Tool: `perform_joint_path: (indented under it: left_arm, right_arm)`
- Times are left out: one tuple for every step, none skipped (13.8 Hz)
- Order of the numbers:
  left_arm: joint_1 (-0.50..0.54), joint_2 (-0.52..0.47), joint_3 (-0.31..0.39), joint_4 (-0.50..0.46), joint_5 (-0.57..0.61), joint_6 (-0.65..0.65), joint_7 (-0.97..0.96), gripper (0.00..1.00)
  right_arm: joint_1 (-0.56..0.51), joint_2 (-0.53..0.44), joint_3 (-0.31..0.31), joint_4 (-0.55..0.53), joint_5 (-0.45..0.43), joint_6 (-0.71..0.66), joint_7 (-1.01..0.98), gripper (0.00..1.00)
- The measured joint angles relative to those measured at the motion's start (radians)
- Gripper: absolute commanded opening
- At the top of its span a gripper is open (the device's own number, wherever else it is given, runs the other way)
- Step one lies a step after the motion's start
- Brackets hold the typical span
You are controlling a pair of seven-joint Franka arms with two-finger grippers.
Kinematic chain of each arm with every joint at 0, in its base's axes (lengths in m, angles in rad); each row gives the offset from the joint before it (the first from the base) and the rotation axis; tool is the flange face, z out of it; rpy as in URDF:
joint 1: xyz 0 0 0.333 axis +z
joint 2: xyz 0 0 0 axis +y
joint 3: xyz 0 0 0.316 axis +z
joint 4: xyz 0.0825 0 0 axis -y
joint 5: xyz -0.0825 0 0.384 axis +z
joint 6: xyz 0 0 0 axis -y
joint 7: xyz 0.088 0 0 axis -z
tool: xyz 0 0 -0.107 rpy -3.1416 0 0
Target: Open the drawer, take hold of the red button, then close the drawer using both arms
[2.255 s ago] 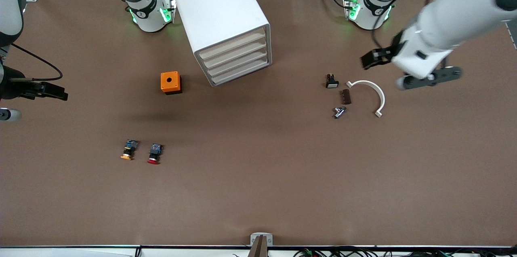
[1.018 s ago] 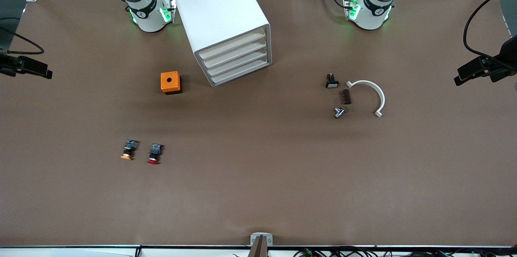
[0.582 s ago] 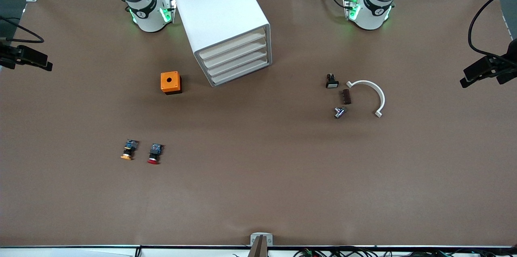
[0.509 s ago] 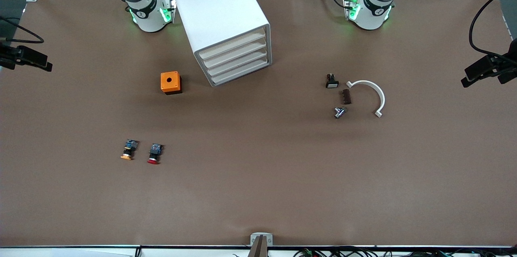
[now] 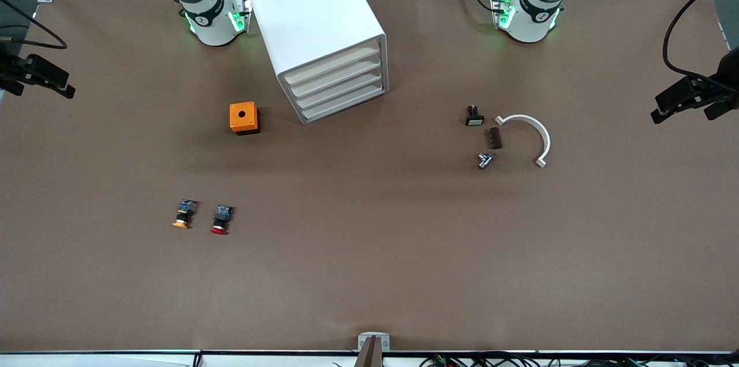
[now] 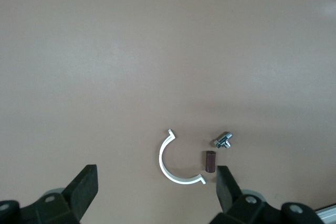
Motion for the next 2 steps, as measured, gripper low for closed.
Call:
perform_joint_path:
  left_arm:
    - [0.000,0.001,0.000,0.000,0.000,0.000,0.000,0.99]
    - [0.000,0.001,0.000,0.000,0.000,0.000,0.000,0.99]
  right_arm:
    - [0.000,-0.009,0.000,-0.009,0.000,0.001,0.000,1.00]
    - [0.000,-0.012,0.000,-0.014,0.000,0.001,0.000,1.00]
